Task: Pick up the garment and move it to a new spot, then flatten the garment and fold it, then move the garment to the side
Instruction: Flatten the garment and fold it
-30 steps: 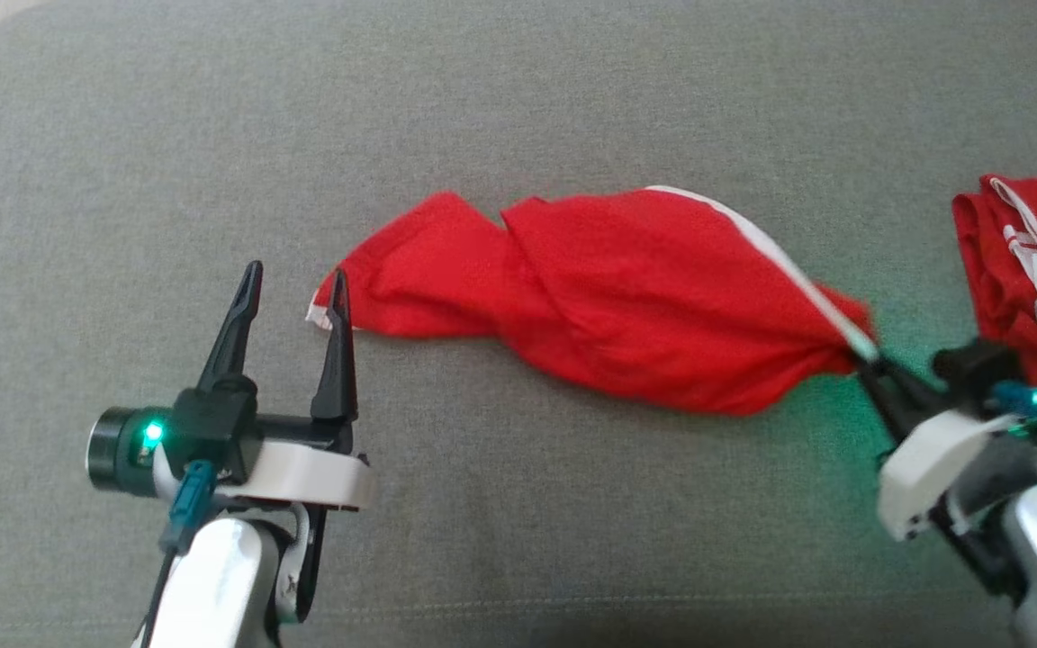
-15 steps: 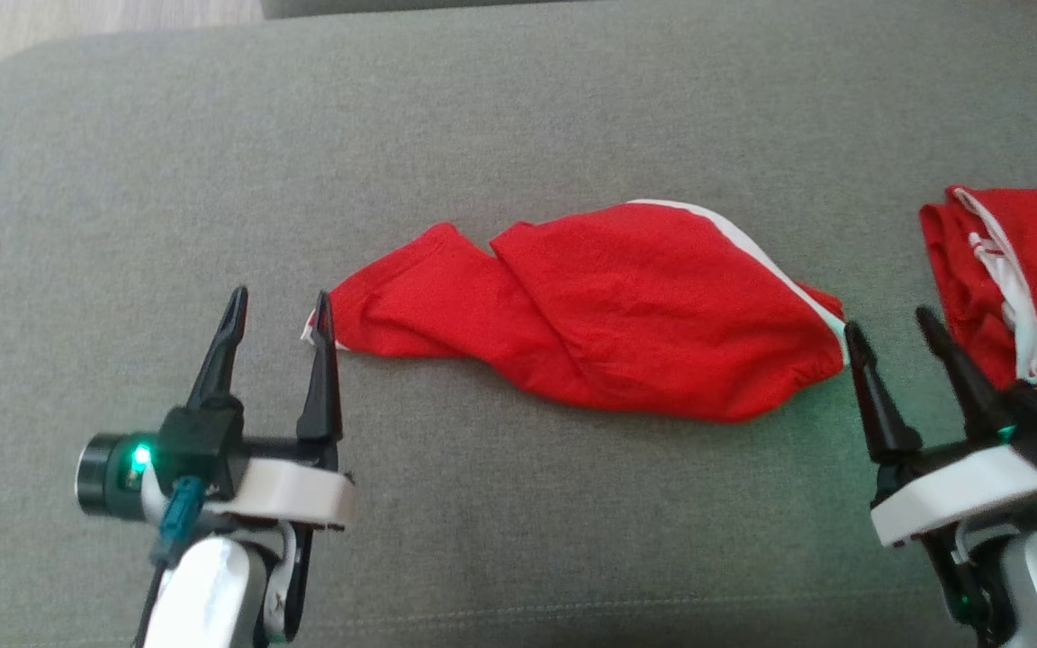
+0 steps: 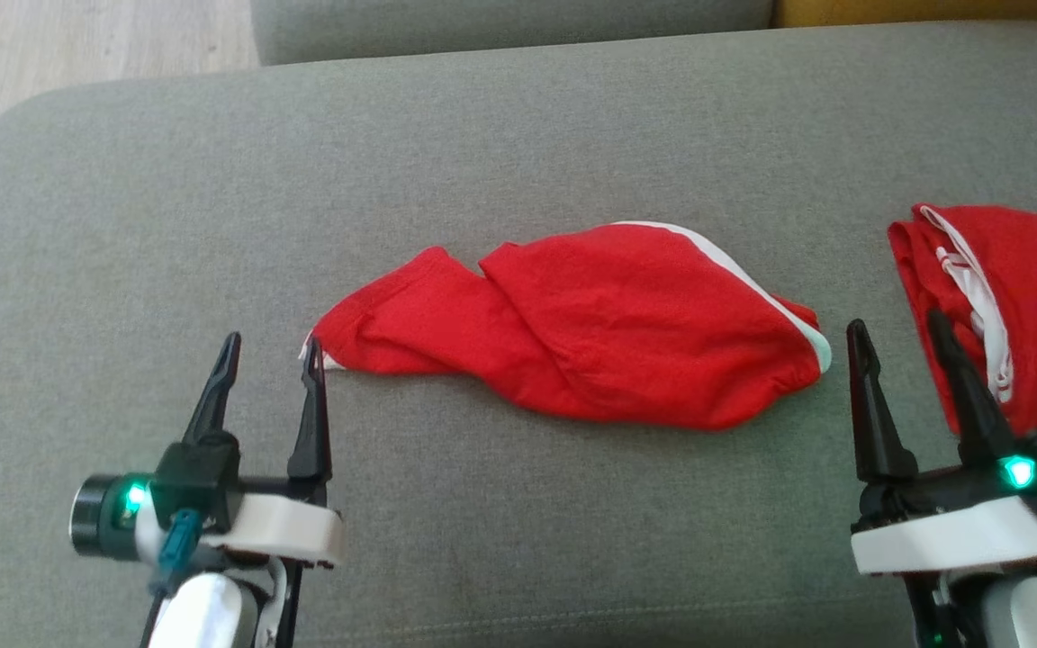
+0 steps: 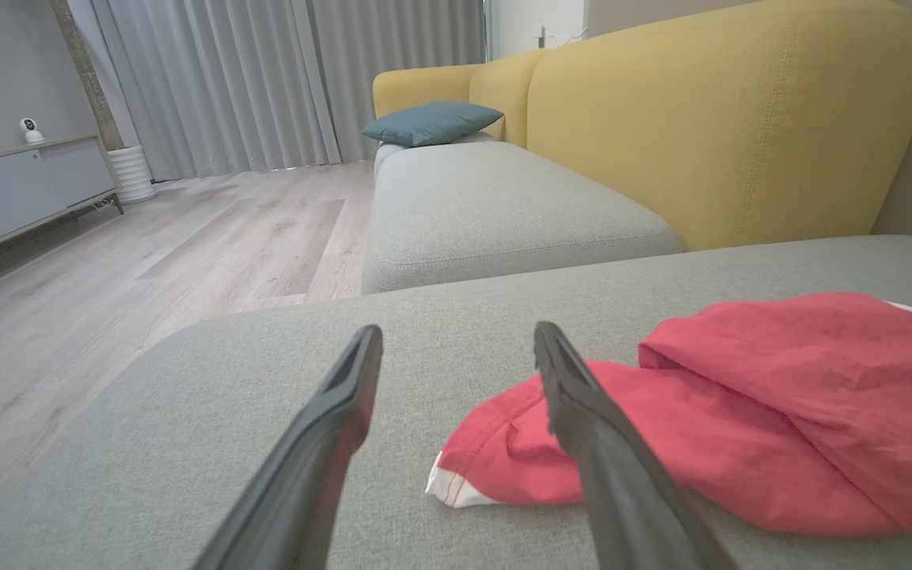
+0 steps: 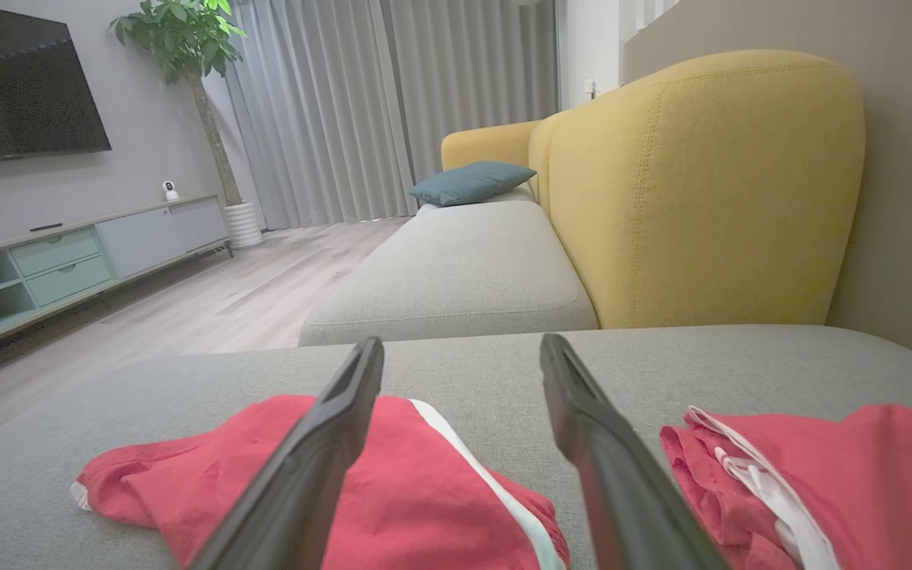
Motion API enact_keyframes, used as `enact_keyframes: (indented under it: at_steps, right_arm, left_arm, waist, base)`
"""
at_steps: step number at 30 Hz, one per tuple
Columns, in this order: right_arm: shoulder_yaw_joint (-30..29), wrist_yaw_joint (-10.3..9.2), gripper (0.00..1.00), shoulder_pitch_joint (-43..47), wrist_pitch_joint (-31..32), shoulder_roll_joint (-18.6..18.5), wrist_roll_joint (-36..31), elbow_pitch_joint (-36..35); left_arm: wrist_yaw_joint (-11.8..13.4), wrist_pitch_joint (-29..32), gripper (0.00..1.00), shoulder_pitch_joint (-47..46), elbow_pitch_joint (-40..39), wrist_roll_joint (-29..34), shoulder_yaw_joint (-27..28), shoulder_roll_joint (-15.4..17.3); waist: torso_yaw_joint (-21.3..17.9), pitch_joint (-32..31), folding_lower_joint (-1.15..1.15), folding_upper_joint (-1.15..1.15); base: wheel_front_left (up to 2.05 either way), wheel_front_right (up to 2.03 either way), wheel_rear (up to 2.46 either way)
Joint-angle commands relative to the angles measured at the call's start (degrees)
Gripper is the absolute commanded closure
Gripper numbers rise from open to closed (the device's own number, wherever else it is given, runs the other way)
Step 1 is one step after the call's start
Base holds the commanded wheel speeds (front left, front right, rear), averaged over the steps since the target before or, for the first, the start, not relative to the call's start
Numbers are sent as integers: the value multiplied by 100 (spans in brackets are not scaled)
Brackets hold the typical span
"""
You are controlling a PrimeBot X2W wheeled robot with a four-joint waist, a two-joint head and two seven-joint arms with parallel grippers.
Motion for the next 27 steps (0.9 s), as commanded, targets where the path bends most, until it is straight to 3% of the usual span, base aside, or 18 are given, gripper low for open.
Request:
enact_keyframes:
  at_steps: [1, 13, 19, 27]
  right_arm:
    - [91, 21, 0, -66, 27, 3, -46, -233]
    - [117, 21, 0, -35, 111, 61, -27, -295]
    - [145, 21, 0, -136, 149, 48, -9, -293]
    - [322, 21, 0, -392, 132, 15, 68, -144]
  left_arm:
    - [23, -34, 0, -141, -142, 9, 222, 110]
    - [1, -28, 0, -295, -215, 36, 107, 137]
    - [-373, 269, 0, -1074, -186, 106, -271, 41]
    - [-1169, 1448, 0, -2639, 654, -117, -858, -344]
  waist:
    - [-2, -7, 0, 0]
    - [8, 104, 0, 0]
    - [-36, 345, 0, 0]
    - [-438, 694, 0, 0]
  base:
    - [0, 0, 0]
    - [0, 0, 0]
    - [0, 0, 0]
    - [0, 0, 0]
